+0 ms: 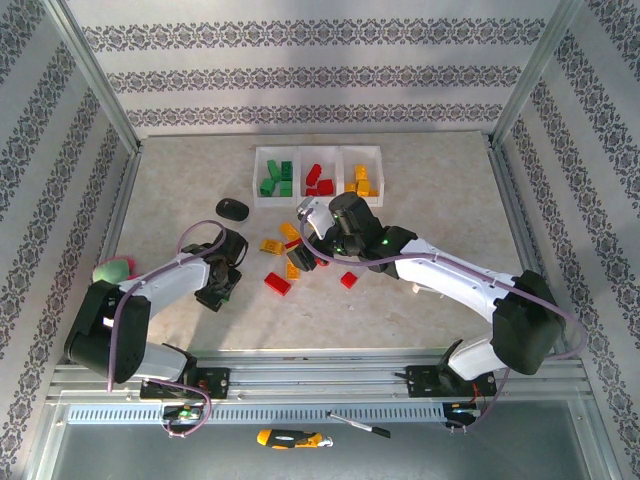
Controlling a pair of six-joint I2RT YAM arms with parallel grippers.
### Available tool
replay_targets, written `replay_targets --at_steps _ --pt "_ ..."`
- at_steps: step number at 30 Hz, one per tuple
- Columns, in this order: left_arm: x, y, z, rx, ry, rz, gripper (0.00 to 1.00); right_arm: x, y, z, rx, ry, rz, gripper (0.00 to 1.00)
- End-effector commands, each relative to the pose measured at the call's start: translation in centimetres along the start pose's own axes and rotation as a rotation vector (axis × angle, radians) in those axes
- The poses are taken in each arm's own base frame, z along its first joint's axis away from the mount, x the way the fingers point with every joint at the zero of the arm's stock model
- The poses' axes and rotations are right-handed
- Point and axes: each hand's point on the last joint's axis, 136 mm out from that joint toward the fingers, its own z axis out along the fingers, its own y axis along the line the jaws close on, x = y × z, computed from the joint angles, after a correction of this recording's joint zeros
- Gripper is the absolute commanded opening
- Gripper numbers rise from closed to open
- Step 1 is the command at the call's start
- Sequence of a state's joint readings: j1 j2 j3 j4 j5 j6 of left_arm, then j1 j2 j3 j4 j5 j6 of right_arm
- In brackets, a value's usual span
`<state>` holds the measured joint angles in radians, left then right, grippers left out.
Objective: Sort the legos into containers by color
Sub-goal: Pick up the lego from the bottom-left of the table, then place the lego in the container.
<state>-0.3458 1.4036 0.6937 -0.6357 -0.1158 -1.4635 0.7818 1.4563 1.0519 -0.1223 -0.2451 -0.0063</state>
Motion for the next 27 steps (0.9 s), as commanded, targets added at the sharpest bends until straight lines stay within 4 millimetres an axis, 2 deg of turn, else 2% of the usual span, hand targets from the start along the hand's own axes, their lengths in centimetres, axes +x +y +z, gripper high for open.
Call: replay_targets --at_steps 1,4,8,12,14,18,22,25,27 --pt "0.3 -0.2 0.3 0.004 0.009 -0.019 0.52 -0.7 0.1 0.0 0.0 -0.021 -0.017 0.89" --pt "0.4 -0.4 0.1 0.015 0.012 -0.014 0.41 -0.7 0.1 0.0 0.001 -0.023 -0.015 0.89" --pt "0.2 -1.1 -0.4 0.037 0.01 0.014 0.36 -0.9 0.2 -0.3 0.0 -0.031 -0.015 0.89" --pt "-0.7 -4.0 -2.2 0.112 -0.018 0.095 0.35 -1.1 0.0 -0.8 0.015 -0.044 -0.016 0.89" --pt "-1.4 -6.0 -3.3 0.16 -0.048 0.133 0.35 -1.0 -0.3 -1.0 0.022 -0.047 -0.011 0.89" --pt "-2.7 -12.4 -6.1 0.306 -0.103 0.239 0.35 -0.8 -0.7 -1.3 0.037 -0.051 0.0 0.89" --pt "-3.9 -18.5 -8.1 0.377 -0.147 0.319 0.34 -0.8 -1.2 -1.6 0.05 -0.056 0.009 0.89" --pt "-4.8 -22.9 -8.4 0.403 -0.185 0.369 0.35 -0.7 -1.4 -1.8 0.062 -0.056 0.014 0.89" --pt "-5.4 -25.3 -7.9 0.397 -0.185 0.384 0.34 -0.5 -1.6 -1.9 0.069 -0.056 0.018 0.89"
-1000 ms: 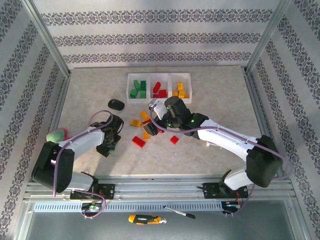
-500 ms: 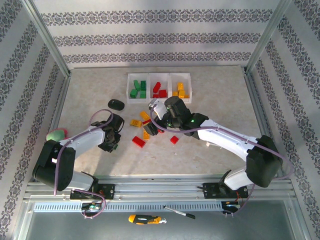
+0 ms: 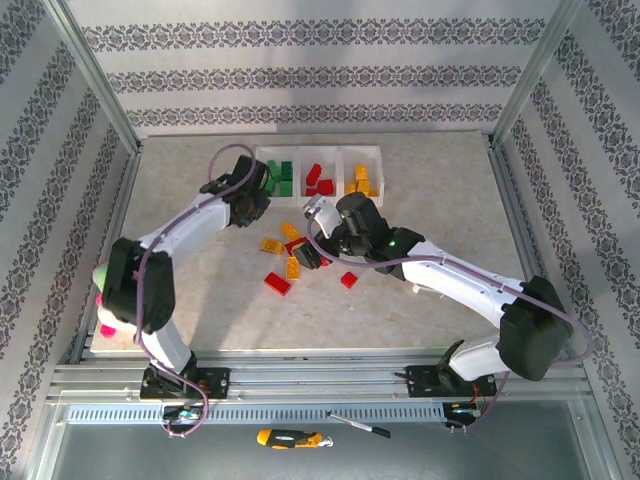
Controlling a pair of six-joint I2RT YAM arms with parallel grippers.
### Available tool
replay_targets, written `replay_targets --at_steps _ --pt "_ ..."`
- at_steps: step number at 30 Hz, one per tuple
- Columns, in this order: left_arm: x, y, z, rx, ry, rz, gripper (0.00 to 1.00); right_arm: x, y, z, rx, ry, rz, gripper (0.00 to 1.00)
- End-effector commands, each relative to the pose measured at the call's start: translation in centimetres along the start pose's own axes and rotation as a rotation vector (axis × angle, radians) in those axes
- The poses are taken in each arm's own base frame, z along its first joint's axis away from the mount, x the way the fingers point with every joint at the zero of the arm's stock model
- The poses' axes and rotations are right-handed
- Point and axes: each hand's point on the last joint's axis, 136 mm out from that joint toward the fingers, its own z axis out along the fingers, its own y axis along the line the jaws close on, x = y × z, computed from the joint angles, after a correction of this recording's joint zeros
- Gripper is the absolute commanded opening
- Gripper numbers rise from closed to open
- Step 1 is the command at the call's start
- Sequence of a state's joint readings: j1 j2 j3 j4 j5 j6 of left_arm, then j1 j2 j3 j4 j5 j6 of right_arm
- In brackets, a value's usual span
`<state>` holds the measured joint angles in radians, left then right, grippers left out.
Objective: Sort the legos into containers by color
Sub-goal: Place the lego in the container.
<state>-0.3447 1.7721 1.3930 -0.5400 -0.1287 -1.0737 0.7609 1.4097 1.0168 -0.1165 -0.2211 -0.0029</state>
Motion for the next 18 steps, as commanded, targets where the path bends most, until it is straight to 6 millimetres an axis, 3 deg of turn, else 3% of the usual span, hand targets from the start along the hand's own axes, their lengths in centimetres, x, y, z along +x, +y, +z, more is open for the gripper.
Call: replay_targets --at_steps 1,5,8,13,18 --pt "-2.3 -2.8 1.9 0.004 -0.032 0.103 0.34 -0.6 -0.7 -0.7 0.033 -0.037 0.009 0.89" --pt "-4.2 -5.9 4.6 -0.004 -0.042 0.147 0.35 -0.6 -1.1 -1.0 0.046 -0.041 0.015 0.89" --pt "-5.0 -6.8 6.8 -0.035 -0.02 0.164 0.35 -0.4 -1.4 -1.3 0.058 -0.035 0.017 0.89" --pt "-6.2 -7.9 8.6 -0.059 -0.01 0.187 0.39 -0.3 -1.9 -1.9 0.079 -0.039 0.023 0.89" --pt "-6.8 -9.3 8.3 -0.005 -0.012 0.194 0.71 -0.2 -3.0 -2.6 0.145 -0.049 0.04 0.89"
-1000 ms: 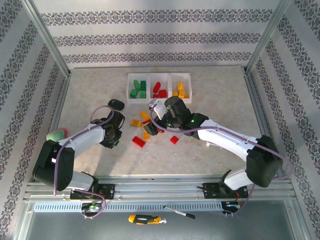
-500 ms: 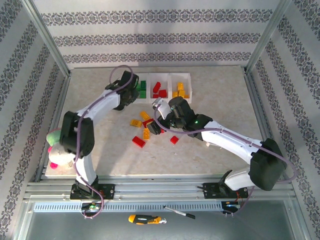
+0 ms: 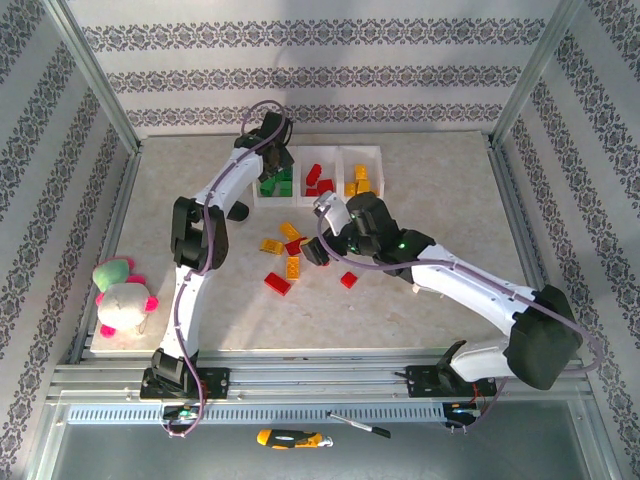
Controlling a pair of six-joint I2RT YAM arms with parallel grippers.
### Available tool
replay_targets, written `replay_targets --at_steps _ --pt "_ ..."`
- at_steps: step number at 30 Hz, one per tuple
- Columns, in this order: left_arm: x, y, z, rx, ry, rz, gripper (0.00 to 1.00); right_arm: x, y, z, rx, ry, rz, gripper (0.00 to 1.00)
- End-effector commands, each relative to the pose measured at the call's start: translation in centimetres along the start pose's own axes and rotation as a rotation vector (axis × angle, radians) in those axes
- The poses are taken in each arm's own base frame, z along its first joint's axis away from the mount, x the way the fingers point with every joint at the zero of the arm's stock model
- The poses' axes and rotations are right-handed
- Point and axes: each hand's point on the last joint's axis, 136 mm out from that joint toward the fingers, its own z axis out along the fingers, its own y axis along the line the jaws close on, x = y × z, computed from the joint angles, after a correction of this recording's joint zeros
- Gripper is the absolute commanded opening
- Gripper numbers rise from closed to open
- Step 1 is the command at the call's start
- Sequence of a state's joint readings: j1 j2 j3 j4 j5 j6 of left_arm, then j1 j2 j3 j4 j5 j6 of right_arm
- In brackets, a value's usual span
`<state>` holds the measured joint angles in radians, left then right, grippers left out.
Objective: Sort the legos into containers by color
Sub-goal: Place the lego in the container.
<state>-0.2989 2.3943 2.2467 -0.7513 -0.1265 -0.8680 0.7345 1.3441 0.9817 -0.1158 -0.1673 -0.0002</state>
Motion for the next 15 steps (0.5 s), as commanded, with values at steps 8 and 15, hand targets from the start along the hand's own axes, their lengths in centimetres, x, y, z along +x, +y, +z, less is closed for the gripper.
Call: replay_targets --at_steps 8,15 --pt "-0.9 -0.9 -5.6 0.124 -0.015 0.082 0.96 2.0 -5.4 -1.0 0.273 0.056 0.111 0.88" --pt "0.5 1.7 -10.2 0.2 -0.086 0.088 1.0 5.3 -5.9 1.9 0.292 0.253 0.189 0.85"
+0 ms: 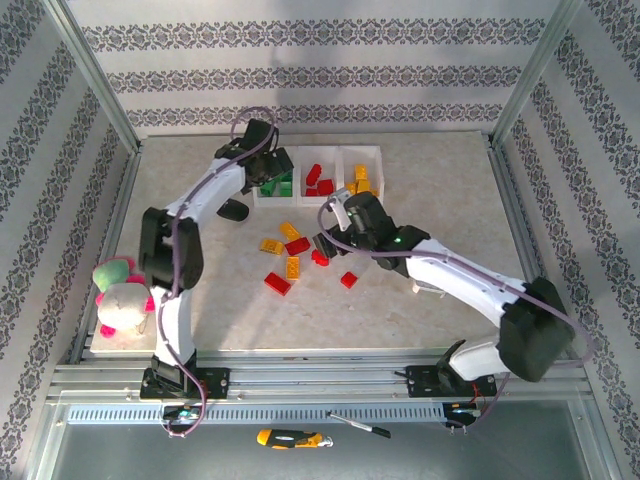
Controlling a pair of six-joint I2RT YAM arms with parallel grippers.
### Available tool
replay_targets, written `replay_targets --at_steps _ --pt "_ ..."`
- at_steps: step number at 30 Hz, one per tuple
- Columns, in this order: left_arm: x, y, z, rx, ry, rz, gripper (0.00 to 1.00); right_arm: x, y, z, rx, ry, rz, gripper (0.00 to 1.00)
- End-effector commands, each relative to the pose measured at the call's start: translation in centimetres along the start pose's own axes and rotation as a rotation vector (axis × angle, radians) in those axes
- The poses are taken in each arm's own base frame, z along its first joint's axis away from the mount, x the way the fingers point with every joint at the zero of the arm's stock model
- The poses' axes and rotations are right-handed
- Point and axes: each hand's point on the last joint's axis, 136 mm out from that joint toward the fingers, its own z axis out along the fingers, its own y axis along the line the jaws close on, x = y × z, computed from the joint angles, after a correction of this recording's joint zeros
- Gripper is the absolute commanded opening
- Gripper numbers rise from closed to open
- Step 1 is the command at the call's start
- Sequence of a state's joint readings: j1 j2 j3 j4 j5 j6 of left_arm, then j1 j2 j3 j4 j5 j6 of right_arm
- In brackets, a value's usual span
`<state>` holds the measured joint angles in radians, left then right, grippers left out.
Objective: Sort the legos into containers by color
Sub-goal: Place the lego in the container, then pick up the lego from the center of the table.
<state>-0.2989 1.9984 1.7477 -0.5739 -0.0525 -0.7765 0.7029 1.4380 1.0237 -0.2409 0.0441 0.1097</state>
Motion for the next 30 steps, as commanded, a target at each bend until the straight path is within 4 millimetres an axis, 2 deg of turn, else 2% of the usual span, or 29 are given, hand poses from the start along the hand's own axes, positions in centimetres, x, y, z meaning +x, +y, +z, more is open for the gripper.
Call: replay_targets --at_steps 1,4,8,13,16,24,30 --pt "-1.1 -0.6 -3.1 0.093 -0.099 0.01 1.0 1.5 -0.4 1.5 0.043 0.113 0.04 0.85" --pt "0.5 1.1 -4.7 0.102 -0.098 -0.008 0.99 2.7 0.6 3.3 0.007 0.186 0.023 0.82" --pt "3.3 3.9 -5.9 0.064 -0.055 -0.01 0.99 4.1 1.7 5.2 -0.044 0.261 0.028 0.74" --pt "6.6 8.1 -6.4 -0.012 -0.022 -0.032 0.99 5.2 2.3 7.1 -0.064 0.325 0.027 0.68" --pt "8.3 9.7 -6.2 -0.046 0.013 -0.031 0.99 5.7 2.8 8.4 -0.071 0.352 0.025 0.63" --pt "10.6 11.3 -5.8 -0.102 0.066 -0.029 0.99 7.3 2.8 10.4 -0.043 0.407 0.02 0.54" --pt "11.6 11.3 -5.6 -0.103 0.079 -0.031 0.99 8.1 2.3 11.5 -0.013 0.426 0.03 0.43"
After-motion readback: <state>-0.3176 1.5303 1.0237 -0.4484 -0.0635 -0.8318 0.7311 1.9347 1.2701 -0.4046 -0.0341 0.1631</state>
